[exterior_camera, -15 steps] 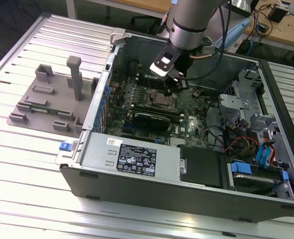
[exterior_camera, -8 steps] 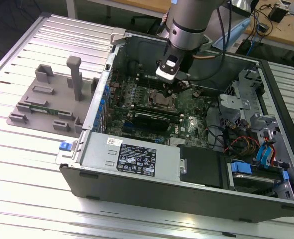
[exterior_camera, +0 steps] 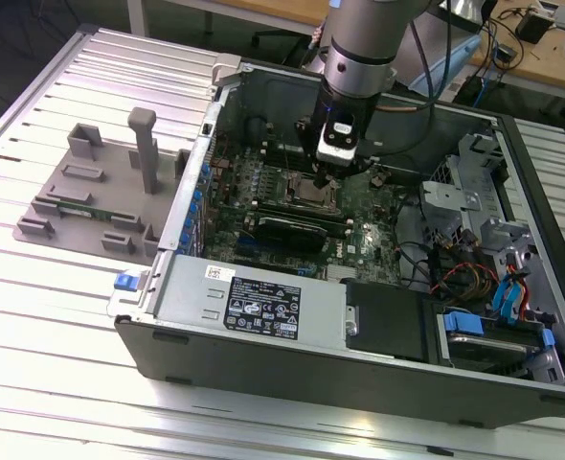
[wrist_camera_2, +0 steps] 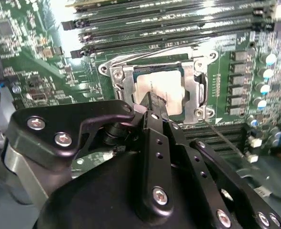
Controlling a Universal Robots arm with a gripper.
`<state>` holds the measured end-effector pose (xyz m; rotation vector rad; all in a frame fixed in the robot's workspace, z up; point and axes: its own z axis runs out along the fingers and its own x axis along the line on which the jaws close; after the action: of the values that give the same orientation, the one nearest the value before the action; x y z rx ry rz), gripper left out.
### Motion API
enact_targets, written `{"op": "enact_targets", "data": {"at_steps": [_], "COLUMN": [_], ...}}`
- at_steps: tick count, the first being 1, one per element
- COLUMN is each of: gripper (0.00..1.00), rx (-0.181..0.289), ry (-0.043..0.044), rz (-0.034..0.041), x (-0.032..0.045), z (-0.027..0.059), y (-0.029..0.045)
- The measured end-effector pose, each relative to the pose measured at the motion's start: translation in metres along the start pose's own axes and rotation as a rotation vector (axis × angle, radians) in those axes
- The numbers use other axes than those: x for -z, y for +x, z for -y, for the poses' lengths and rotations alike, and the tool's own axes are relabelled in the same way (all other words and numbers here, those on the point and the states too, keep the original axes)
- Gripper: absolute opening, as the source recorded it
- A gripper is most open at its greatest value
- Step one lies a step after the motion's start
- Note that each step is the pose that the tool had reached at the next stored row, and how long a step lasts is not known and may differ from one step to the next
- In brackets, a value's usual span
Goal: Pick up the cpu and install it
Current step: 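Close the cpu cover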
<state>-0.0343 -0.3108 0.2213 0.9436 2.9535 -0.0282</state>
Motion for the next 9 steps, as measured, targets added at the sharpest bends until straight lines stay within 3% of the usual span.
{"op": "enact_targets", "data": {"at_steps": [9], "gripper": [0.11], "rx": [0.204], "ry": [0.0014], "rz": [0.0042], "x": [-0.0014], "z": [0.0000], "y": [0.0001]}}
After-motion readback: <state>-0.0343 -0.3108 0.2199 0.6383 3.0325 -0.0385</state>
